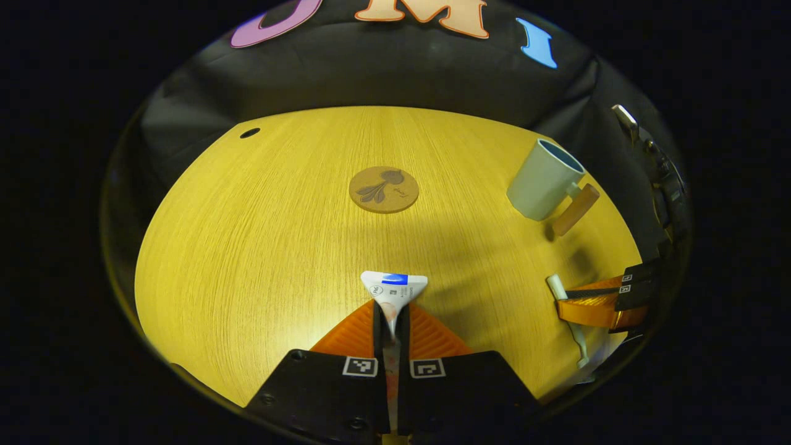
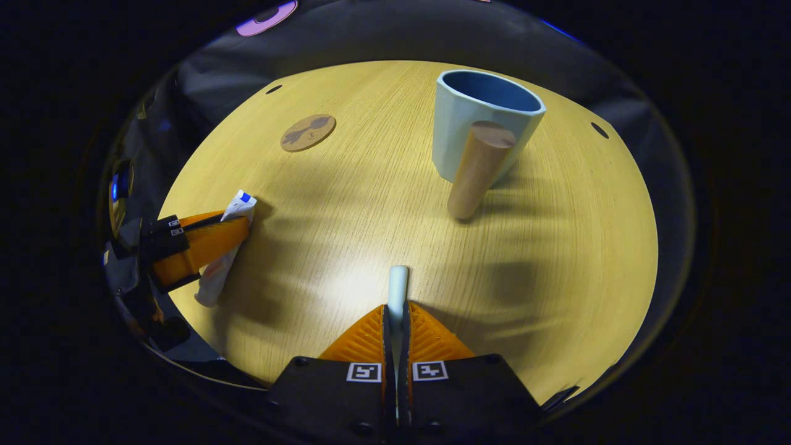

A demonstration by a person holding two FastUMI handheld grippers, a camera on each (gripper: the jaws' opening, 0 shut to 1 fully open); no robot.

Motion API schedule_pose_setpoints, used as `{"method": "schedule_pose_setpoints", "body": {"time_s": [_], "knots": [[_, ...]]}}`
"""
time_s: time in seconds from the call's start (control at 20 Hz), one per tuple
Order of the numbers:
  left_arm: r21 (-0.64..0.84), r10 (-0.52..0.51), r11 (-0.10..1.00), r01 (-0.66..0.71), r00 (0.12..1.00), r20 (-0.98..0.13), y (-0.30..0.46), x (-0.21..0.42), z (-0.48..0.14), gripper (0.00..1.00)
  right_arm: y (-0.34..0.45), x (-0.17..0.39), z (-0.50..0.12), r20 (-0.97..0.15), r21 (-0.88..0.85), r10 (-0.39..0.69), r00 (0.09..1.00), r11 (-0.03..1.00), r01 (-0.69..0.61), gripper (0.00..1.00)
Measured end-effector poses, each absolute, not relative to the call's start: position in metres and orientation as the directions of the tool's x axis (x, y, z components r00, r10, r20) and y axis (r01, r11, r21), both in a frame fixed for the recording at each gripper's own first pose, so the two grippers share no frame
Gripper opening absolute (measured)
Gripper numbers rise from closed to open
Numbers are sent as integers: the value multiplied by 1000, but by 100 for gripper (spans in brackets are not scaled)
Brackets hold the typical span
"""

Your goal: Put the toothbrush and toothpaste on the desktop into the cup, then pick up the cup and place it on the coaster on the desktop.

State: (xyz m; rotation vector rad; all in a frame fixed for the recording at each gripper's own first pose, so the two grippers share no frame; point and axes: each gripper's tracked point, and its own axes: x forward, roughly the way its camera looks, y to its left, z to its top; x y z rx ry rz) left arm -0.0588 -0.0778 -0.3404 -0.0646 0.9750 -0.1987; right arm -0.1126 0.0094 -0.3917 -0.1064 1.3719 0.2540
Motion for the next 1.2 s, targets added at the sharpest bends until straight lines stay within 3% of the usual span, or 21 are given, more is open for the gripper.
{"method": "schedule_pose_setpoints", "body": {"time_s": [0.55,1.2], "knots": [[-194,-236,971,137,645,-727,-84,-49,-302,0,15,-117,-387,-960,133,174,220,973,-189,4],[-187,-253,967,173,743,-619,-84,-48,-240,0,38,-94,-339,-874,202,286,393,949,-241,2]]}}
